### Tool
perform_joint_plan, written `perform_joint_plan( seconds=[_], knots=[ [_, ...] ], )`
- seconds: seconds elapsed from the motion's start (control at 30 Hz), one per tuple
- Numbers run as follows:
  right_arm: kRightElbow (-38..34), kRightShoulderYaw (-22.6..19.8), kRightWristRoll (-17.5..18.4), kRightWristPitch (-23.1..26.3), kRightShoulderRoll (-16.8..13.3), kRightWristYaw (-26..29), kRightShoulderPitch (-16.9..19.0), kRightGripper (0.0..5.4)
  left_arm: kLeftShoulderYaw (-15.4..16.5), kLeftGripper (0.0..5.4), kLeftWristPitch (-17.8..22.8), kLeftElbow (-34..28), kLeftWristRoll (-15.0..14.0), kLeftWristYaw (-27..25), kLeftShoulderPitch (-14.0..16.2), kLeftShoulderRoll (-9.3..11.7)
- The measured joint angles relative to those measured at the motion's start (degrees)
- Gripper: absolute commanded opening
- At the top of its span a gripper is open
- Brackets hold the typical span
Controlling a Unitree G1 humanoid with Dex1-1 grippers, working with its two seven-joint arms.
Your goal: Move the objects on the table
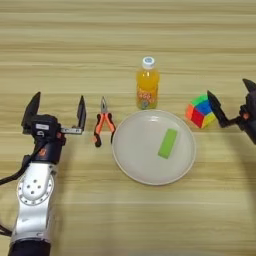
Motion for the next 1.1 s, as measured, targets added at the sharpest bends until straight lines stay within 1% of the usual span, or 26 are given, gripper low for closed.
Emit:
perform_joint_plan(
  seconds=[0.07,0.2,0.33,0.47,0.77,0.87,0.97,1.1],
  knots=[
    [1.0,0.4,-0.1,2.6,-0.6,1.3,-1.4,5.36,0.0,5.40,0.0,0.0,0.0,0.1,0.0,0.0],
    [2.2,0.9,0.0,7.2,-1.6,3.9,-3.0,5.36,-0.1,5.40,0.1,-0.2,0.0,0.2,0.1,-0.1],
    [3.4,1.3,0.2,10.3,-1.7,6.8,-4.5,5.36,-0.2,5.40,0.1,-0.9,0.0,0.4,0.4,-0.2],
    [5.7,2.3,0.1,12.3,-1.7,8.3,-6.0,5.36,-0.3,5.40,0.4,-1.4,0.0,0.5,0.6,-0.2],
    [12.3,4.7,-2.3,12.4,-1.6,10.6,-7.5,5.36,-0.6,5.40,1.4,-2.4,0.0,0.7,0.9,-0.8],
    [15.6,5.4,-3.9,12.0,-1.6,10.8,-8.3,5.36,-0.7,5.40,1.6,-2.5,0.0,0.7,1.0,-1.0],
    [17.6,5.7,-4.4,11.0,-1.5,11.0,-8.6,5.10,-0.7,5.40,1.6,-2.6,0.0,0.7,1.0,-1.1],
    [19.4,5.8,-5.3,9.8,-1.4,10.9,-9.2,4.51,-0.7,5.40,1.7,-2.6,0.0,0.7,0.9,-1.2]
  ],
)
